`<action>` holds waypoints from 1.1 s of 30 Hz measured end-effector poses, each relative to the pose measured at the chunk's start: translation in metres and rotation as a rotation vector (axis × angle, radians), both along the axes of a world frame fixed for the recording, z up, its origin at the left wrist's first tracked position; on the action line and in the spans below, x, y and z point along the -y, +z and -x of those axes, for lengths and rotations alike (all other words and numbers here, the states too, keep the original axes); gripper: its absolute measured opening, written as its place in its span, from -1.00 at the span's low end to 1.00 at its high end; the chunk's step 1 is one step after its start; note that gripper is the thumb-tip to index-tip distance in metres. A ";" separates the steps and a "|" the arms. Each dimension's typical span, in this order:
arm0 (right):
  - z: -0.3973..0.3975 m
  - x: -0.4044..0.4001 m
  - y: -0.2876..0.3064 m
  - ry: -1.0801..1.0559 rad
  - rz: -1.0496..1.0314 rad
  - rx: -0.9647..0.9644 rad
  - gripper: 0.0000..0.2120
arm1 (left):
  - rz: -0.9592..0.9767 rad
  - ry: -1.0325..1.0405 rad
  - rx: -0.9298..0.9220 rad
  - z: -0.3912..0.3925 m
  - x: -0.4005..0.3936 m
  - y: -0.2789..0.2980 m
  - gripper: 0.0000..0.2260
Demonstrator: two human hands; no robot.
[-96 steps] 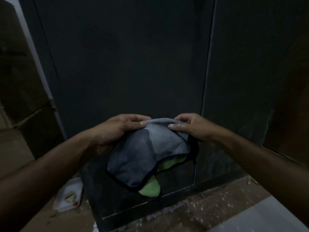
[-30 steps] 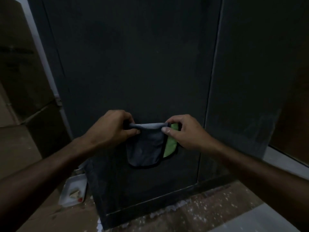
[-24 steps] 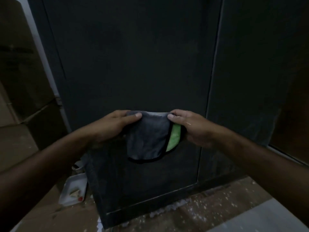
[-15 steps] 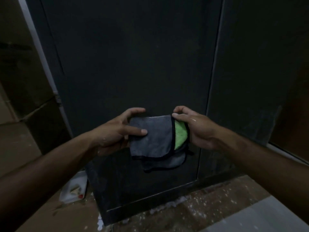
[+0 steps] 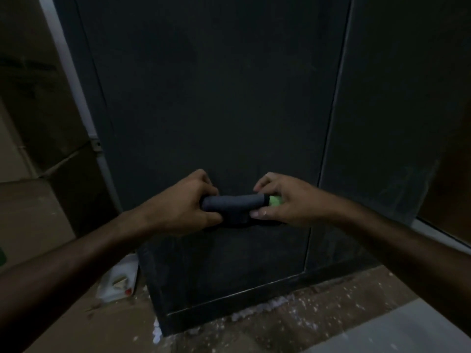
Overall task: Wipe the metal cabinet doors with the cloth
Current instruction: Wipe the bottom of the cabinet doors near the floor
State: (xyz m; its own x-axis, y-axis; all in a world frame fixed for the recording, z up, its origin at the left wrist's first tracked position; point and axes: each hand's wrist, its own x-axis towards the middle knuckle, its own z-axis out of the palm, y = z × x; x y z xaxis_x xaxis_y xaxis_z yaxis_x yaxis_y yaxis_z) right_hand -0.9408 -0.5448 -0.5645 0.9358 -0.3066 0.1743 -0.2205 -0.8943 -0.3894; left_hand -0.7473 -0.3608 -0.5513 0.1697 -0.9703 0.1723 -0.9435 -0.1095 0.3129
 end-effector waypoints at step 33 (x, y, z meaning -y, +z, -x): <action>-0.208 -0.105 -0.170 0.298 0.989 0.794 -0.73 | 0.857 0.365 -0.818 -0.120 -0.060 -0.057 -0.73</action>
